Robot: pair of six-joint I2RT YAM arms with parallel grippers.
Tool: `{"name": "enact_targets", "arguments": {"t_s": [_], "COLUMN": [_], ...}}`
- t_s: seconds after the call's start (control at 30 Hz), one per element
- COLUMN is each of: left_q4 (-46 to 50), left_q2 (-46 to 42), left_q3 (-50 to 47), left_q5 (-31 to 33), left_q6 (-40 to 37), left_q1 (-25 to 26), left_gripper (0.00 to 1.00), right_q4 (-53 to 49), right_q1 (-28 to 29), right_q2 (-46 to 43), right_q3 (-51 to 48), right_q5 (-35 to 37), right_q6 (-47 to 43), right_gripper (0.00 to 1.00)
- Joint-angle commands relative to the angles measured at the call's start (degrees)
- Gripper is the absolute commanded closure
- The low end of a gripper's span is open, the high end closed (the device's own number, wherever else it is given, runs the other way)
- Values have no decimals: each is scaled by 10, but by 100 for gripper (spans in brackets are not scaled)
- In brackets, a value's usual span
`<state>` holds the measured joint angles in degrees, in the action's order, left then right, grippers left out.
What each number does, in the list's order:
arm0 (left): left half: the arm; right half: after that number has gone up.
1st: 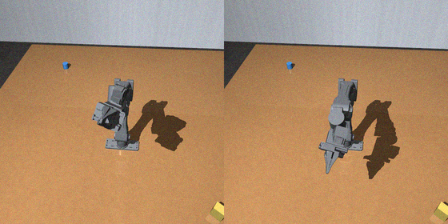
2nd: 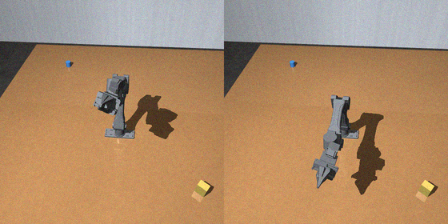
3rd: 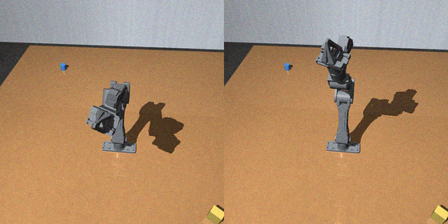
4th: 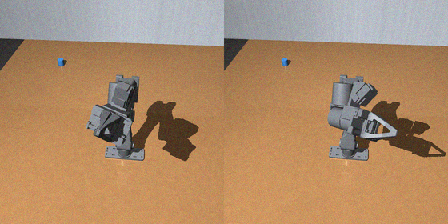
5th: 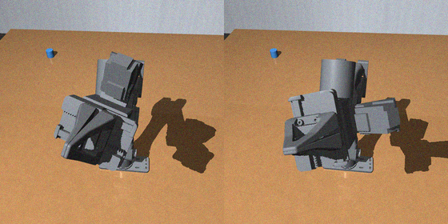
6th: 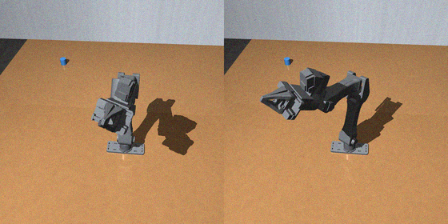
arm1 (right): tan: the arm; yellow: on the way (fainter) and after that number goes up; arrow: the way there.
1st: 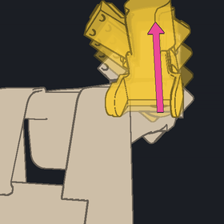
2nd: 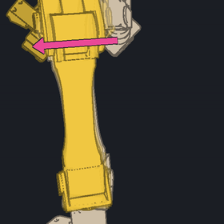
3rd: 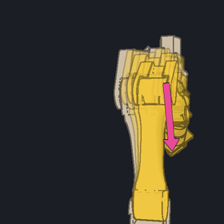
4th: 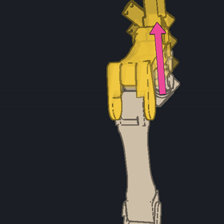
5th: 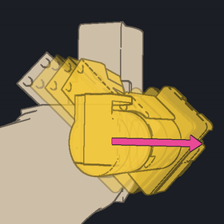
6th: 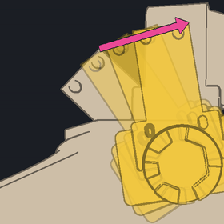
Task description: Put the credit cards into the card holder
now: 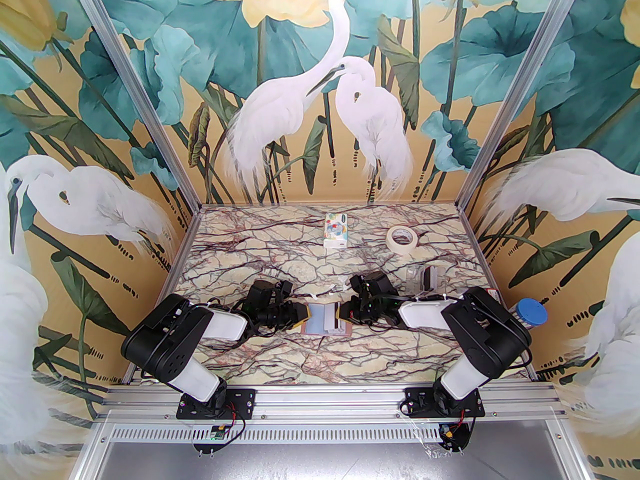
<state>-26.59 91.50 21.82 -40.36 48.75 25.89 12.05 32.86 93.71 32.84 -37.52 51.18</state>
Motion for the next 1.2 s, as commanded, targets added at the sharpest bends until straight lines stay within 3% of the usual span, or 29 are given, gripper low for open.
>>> {"name": "enact_targets", "arguments": {"t_s": [0.0,1.17], "left_q4": [45,46], "left_q2": [12,21], "left_q3": [-13,-7], "left_q5": [32,31], "left_q6": [-12,-12], "left_q1": [5,5], "left_gripper": [72,72], "right_q4": [-23,11], "right_q1": [-3,14], "right_q2": [13,37], "right_q3": [5,-1], "right_q5": [10,-7], "right_q6": [-8,15], "right_gripper": [100,100]}}
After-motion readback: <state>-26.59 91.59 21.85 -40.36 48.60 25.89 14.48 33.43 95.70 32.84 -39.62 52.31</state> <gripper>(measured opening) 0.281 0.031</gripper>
